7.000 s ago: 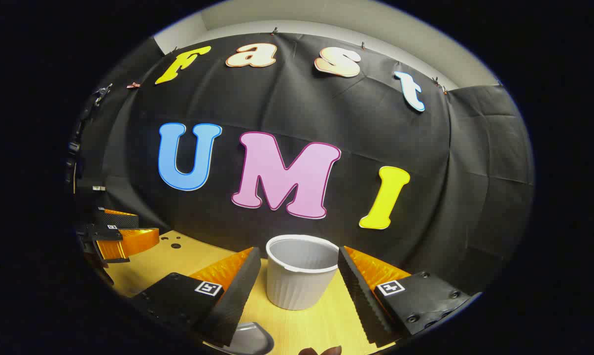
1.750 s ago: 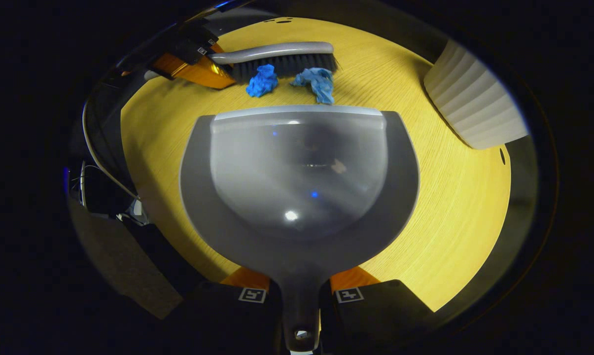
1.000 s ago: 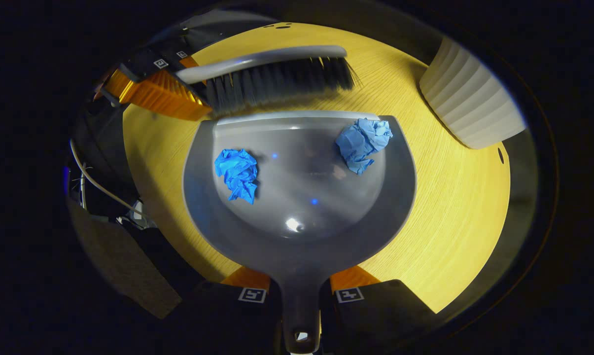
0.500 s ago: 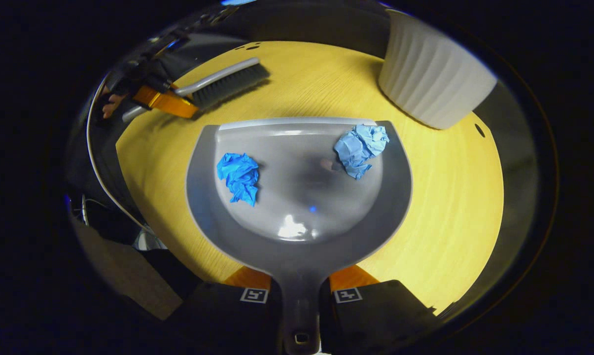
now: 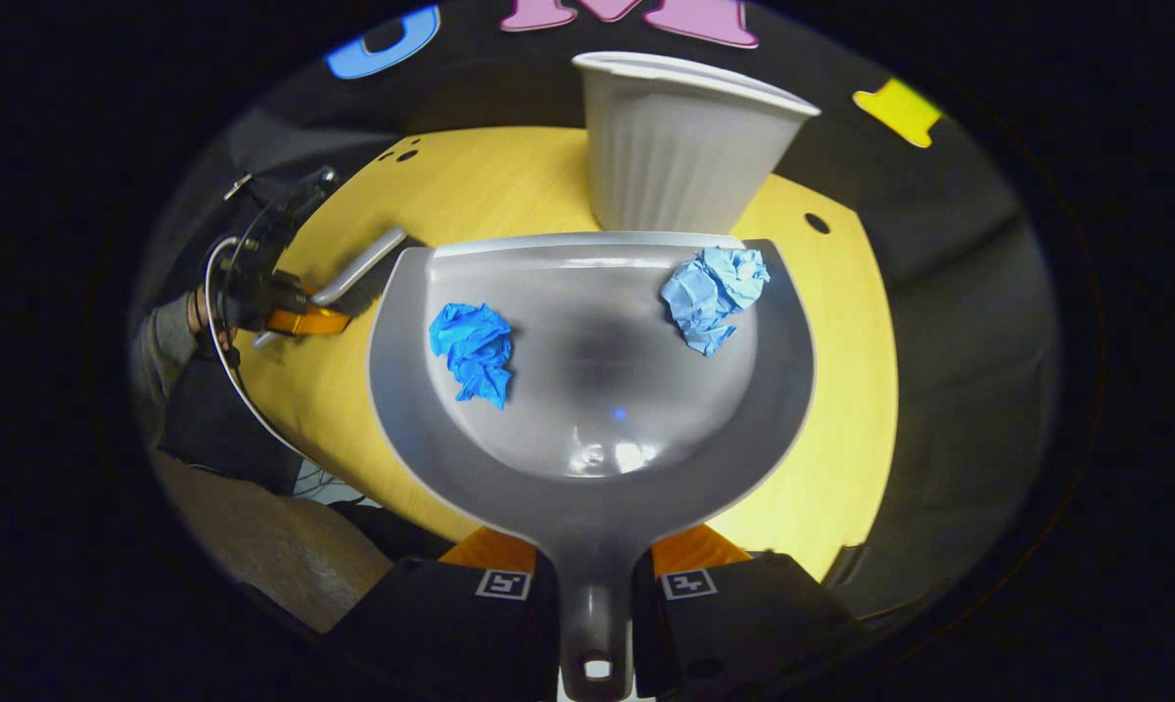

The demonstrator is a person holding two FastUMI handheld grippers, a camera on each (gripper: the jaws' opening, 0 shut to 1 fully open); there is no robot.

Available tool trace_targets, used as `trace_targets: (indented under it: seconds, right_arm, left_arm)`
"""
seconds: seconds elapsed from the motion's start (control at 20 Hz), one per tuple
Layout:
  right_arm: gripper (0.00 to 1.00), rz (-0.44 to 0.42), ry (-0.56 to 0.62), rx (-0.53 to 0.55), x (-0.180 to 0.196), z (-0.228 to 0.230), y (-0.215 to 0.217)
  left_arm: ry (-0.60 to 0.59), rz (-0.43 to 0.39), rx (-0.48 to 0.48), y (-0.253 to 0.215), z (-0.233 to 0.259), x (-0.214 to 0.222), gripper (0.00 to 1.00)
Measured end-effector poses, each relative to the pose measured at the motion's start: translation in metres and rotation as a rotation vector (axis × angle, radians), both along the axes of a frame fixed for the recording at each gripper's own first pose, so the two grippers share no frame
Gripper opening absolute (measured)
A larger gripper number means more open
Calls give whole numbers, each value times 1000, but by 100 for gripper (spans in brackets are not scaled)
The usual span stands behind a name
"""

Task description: Pick up the small broom and dustpan from the desktop, sweep the trash into the dustpan with the broom, and then empty the trash into the garbage bin.

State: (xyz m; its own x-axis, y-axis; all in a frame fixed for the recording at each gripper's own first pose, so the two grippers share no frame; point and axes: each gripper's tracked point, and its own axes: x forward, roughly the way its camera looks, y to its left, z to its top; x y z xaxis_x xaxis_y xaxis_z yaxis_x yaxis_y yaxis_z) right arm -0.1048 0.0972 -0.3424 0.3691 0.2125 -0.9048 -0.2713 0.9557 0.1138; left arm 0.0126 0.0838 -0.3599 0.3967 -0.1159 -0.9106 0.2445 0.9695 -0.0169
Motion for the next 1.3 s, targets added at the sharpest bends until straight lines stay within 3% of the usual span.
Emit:
trace_targets:
  seconds: [0.2, 0.55, 0.85, 1.3]
  right_arm:
    - [33, -104, -70, 53, 20, 24, -2]
    - [33, -123, -197, -87, 24, 26, -5]
    - [33, -43, -187, -238, 65, 49, -25]
    - [34, 159, -105, -540, 130, 55, -46]
  left_arm:
    - [8, -13, -6, 1, 2, 1, 26]
    - [-2, -42, -17, 1, 3, -1, 26]
    - [-9, -36, -42, 0, 7, -2, 26]
    - [-14, -35, -68, -1, 11, -1, 26]
